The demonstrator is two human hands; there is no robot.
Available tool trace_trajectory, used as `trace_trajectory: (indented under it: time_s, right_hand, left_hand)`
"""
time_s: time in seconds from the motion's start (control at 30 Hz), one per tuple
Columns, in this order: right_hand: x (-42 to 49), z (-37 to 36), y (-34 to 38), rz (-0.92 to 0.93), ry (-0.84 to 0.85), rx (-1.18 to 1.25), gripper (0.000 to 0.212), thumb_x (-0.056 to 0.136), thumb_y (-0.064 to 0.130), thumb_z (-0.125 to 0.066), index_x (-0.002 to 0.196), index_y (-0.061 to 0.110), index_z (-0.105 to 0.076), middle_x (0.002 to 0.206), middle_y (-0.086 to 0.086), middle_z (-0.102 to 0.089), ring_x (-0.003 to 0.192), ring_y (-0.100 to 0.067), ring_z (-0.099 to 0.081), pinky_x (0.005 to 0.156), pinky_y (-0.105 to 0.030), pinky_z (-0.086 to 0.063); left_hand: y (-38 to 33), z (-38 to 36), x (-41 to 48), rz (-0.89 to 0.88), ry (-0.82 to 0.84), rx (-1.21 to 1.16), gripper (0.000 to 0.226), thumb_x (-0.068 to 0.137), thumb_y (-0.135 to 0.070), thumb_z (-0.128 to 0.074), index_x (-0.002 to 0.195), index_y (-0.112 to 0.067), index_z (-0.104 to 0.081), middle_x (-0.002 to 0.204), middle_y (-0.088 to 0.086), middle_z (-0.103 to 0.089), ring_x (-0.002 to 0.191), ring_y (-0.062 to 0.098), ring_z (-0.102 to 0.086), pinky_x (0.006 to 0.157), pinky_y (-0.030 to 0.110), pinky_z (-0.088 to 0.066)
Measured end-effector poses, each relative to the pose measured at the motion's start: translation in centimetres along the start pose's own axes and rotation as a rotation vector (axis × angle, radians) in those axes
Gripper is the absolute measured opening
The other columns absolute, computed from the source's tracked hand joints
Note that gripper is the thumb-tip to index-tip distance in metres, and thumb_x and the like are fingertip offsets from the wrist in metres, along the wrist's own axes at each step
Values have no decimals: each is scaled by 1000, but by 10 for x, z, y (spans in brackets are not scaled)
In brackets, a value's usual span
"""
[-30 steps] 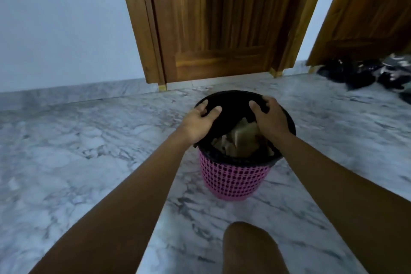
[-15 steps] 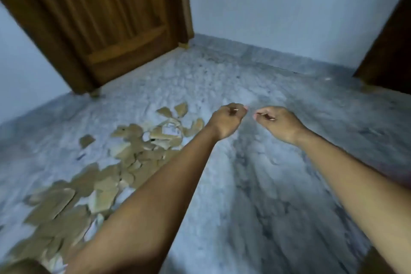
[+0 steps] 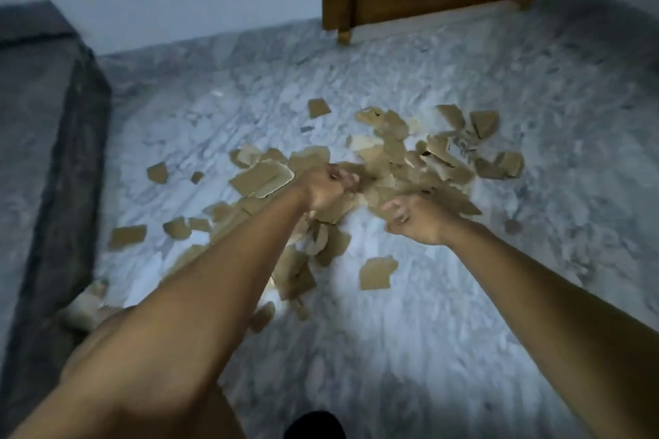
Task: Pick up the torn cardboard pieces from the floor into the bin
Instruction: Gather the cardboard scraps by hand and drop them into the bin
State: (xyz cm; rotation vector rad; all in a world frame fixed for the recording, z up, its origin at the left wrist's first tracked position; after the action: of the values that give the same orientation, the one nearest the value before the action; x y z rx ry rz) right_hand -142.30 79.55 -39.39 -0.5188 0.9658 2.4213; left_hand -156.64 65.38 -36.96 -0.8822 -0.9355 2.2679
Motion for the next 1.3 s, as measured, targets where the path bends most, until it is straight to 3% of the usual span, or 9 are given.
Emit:
trace_trajectory:
  time_s: [0.13, 0.3, 0.5, 0.67, 0.9, 1.0, 1.07, 1.17, 1.3]
  right_hand:
    - [43, -58, 14, 56, 190, -252, 66, 79, 29, -81, 137, 30, -51, 130, 2, -53, 105, -17, -59, 84, -27, -49]
    - [84, -120, -23, 62, 266, -582, 72, 72, 21, -76, 136, 33, -44, 135, 1, -42, 123, -23, -48, 89, -36, -50]
    - [108, -132, -59, 79, 289, -485, 38, 74, 26, -75, 100, 30, -47, 91, 5, -58, 76, -18, -57, 57, -28, -38]
    - [126, -145, -42, 215, 409, -610, 28, 69, 18, -81, 67, 23, -53, 90, -1, -65, 77, -19, -62, 60, -29, -50]
    - [113, -154, -28, 380, 197, -533, 46, 71, 30, -72, 111, 24, -49, 104, -1, -48, 99, -26, -51, 82, -32, -44]
    - [95, -163, -40, 298, 187, -489, 59, 70, 29, -80, 116, 23, -45, 101, 3, -46, 93, -25, -50, 70, -27, -41]
    - [94, -162, -47, 163, 177, -385, 57, 67, 26, -85, 111, 19, -49, 91, 3, -55, 84, -23, -58, 60, -24, -41]
    - [100, -163, -38, 39, 259, -523, 54, 57, 40, -86, 95, 10, -63, 96, -8, -67, 93, -26, -67, 75, -30, -54]
    - [82, -183, 14, 170, 328, -497, 41, 44, 46, -86, 54, 17, -58, 62, 2, -57, 59, -15, -56, 57, -26, -41]
  left_hand:
    - [72, 0, 14, 100, -5, 5, 21, 83, -30, -65, 95, -16, -72, 99, -2, -70, 104, 17, -65, 97, 30, -48]
    - [131, -34, 30, 253, -55, 379, 39, 85, -49, -56, 110, -20, -65, 116, 6, -68, 111, 29, -62, 91, 32, -49]
    - [164, -94, 32, 422, -240, 413, 58, 80, -56, -64, 129, -27, -48, 120, 8, -64, 109, 32, -63, 89, 38, -49]
    - [172, -114, 44, 433, -314, 351, 55, 81, -48, -67, 130, -29, -52, 127, 7, -62, 118, 32, -58, 94, 39, -48]
    - [147, -105, 40, 361, -232, 224, 43, 80, -27, -65, 121, -19, -54, 122, 14, -63, 117, 34, -55, 92, 35, -44]
    - [147, -98, 23, 361, -195, 83, 42, 80, -38, -62, 119, -21, -60, 123, 9, -65, 117, 32, -58, 93, 35, -50]
    - [150, -88, 8, 348, -115, -6, 38, 78, -39, -63, 109, -18, -66, 115, 13, -69, 107, 33, -65, 88, 37, -56]
    - [168, -50, -27, 355, -84, 74, 35, 83, -40, -66, 104, -12, -67, 104, 8, -70, 94, 28, -67, 82, 33, -56]
    - [206, 3, -102, 444, 3, 430, 33, 74, -46, -78, 96, -25, -65, 105, 2, -67, 94, 23, -60, 79, 29, -48]
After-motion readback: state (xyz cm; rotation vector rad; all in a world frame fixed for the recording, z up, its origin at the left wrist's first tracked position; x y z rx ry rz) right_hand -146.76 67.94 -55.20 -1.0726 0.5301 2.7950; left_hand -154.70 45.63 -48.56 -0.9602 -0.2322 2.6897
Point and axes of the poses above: each hand's wrist, its own x-axis towards the middle knuckle, its own z-axis out of the back of the hand, y = z × x, the point moved 5 cm from there along x, towards the middle knuckle
